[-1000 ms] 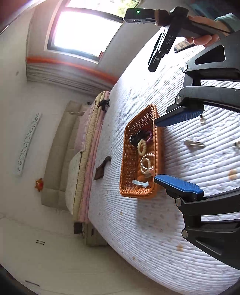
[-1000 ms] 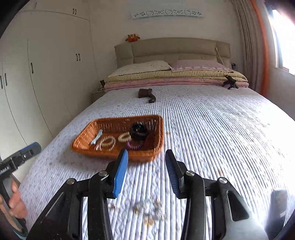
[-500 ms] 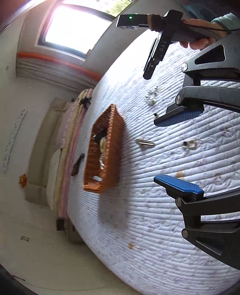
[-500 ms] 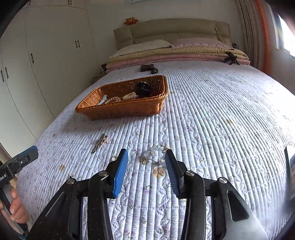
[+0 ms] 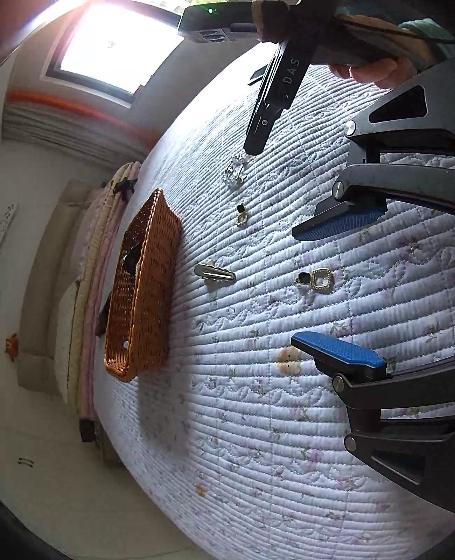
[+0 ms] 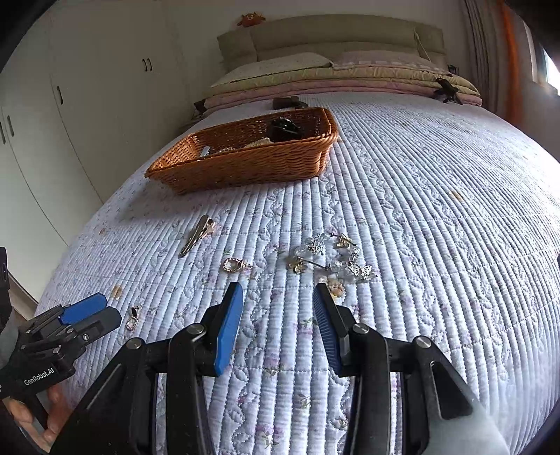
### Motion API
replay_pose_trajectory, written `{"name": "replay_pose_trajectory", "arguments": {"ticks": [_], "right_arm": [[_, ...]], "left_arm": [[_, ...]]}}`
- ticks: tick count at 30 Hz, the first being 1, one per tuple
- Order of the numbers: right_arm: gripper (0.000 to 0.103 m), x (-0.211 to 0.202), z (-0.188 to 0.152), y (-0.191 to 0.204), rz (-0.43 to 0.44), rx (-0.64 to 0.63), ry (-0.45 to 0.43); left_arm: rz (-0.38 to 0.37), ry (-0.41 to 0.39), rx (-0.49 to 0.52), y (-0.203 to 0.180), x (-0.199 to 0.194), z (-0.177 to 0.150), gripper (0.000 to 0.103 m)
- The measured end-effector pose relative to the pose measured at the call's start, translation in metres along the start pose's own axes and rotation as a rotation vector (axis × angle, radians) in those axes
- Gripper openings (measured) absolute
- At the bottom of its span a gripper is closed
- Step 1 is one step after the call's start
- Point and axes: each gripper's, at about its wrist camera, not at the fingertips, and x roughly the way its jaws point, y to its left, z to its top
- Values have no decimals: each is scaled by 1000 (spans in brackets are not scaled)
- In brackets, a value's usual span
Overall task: Organize jewelry
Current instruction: 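Withdraw both tools from the basket toward the crystal bracelet and earring, then grasp the crystal charm bracelet with the right tool while the left tool grasps the earring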
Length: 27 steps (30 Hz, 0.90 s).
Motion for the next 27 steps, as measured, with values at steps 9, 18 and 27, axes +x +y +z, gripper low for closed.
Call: {"name": "replay_pose_trajectory", "arguments": {"ticks": [9,18,27], "right_arm": [[45,17,9,-38,-74,97,63],[45,46,40,-53,-58,132,100],[47,66,36,-27,-189,-17,118]], "left_arm": [[-10,44,45,-10,8,-5,53],[-50,49,17,-2,10,-6,53],[14,61,46,-8,17,-5,41]]}}
